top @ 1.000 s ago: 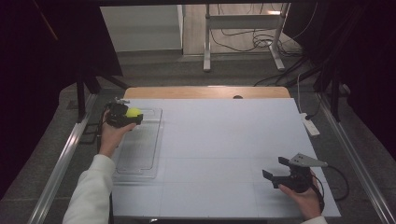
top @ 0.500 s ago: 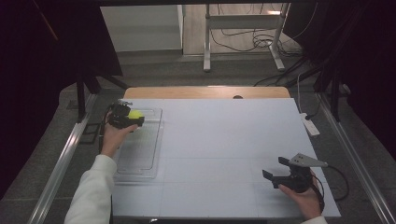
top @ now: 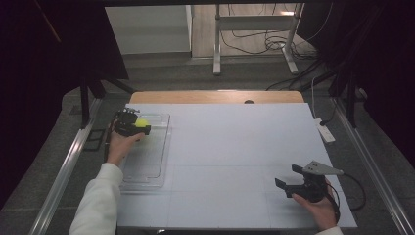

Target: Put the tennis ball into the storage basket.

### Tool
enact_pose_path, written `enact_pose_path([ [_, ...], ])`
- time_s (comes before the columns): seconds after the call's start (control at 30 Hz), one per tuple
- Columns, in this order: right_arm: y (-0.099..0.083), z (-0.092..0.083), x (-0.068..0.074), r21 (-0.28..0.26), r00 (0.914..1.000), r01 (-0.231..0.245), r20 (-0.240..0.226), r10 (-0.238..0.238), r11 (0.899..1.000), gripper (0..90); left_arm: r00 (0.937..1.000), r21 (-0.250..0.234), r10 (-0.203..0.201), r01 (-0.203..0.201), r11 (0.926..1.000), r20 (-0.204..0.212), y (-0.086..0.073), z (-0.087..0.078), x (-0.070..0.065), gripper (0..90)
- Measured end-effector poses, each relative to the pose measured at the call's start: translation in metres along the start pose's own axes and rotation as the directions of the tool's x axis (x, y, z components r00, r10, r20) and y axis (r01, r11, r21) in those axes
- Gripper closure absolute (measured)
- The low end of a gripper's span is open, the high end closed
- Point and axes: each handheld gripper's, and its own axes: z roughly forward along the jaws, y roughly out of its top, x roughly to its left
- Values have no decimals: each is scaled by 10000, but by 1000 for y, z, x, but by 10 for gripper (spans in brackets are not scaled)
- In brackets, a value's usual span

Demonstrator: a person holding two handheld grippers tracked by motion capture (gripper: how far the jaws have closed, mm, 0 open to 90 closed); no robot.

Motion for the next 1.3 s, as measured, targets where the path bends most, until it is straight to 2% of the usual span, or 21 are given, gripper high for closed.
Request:
enact_pose_path([
  [0.57, 0, 0, 0, 1, 10000, 8, 13, -8, 10000, 105, 9998, 437, 194, -191, 9989, -81, 0, 5, -4, 263],
  [0.73, 0, 0, 0, 2, 10000, 6, 5, -6, 10000, 105, 9993, 750, 358, -347, 9966, -131, 0, 8, -6, 263],
  [0.97, 0, 0, 0, 33, 10000, 15, 11, -15, 10000, 105, 9995, 1036, 303, -300, 9942, -12, 1, 10, -5, 260],
  [1.13, 0, 0, 0, 45, 10000, 5, 10, -5, 10000, 104, 9995, 983, 306, -306, 9947, 10, 0, 10, -6, 248],
  [1.3, 0, 0, 0, 29, 10000, 5, -6, -5, 10000, 105, 9992, 794, 293, -315, 9963, 284, 1, 9, -6, 173],
])
